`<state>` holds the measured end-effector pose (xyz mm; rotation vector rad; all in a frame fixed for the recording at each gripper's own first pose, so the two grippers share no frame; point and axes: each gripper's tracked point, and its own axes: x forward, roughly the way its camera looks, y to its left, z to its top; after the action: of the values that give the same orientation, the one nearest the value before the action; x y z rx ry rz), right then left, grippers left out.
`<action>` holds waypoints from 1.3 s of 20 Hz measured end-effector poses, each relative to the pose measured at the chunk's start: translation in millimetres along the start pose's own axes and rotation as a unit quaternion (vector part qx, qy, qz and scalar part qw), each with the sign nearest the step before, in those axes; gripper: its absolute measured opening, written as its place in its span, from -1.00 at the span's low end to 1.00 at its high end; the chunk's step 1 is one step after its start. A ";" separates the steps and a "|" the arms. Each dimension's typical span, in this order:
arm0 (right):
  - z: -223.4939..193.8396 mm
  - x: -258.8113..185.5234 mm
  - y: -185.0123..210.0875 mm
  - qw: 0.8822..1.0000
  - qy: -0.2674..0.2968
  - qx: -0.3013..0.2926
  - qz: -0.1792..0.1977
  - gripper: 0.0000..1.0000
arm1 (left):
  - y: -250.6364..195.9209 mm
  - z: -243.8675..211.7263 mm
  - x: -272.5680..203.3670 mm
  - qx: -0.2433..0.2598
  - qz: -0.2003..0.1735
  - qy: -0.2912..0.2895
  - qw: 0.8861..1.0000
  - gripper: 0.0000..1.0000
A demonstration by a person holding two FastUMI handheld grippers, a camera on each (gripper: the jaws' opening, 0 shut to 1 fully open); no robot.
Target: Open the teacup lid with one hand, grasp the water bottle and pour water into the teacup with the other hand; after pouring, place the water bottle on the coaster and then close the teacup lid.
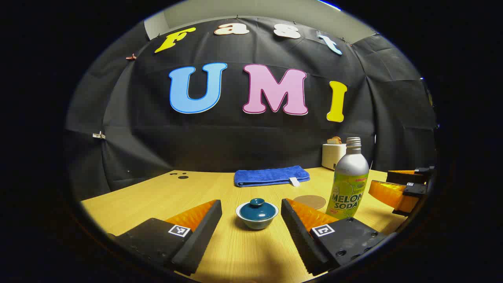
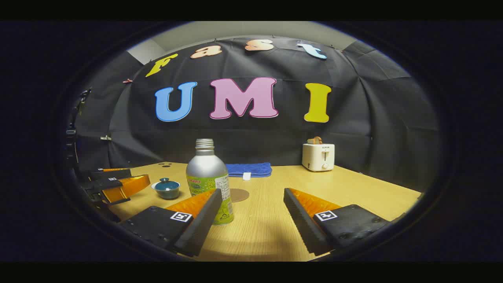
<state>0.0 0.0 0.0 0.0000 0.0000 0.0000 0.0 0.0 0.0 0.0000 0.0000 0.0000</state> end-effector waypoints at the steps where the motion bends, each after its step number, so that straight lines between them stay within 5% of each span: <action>1: 0.1 0.1 0.1 1.000 0.000 0.000 0.000 0.95 | 1.5 0.6 0.1 0.000 0.004 0.000 1.000 0.93; 20: -0.2 0.1 2.2 1.000 0.000 0.000 0.007 0.94 | -1.6 0.4 7.8 0.000 -0.003 0.000 1.000 0.93; 26: -0.5 0.8 1.4 1.000 0.001 0.000 0.008 0.95 | -4.7 -4.2 45.4 -0.001 -0.023 0.018 1.000 0.93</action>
<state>0.8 1.4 -0.5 0.0008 0.0012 0.0152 45.4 -4.7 -4.2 -0.0023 0.0356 -0.0459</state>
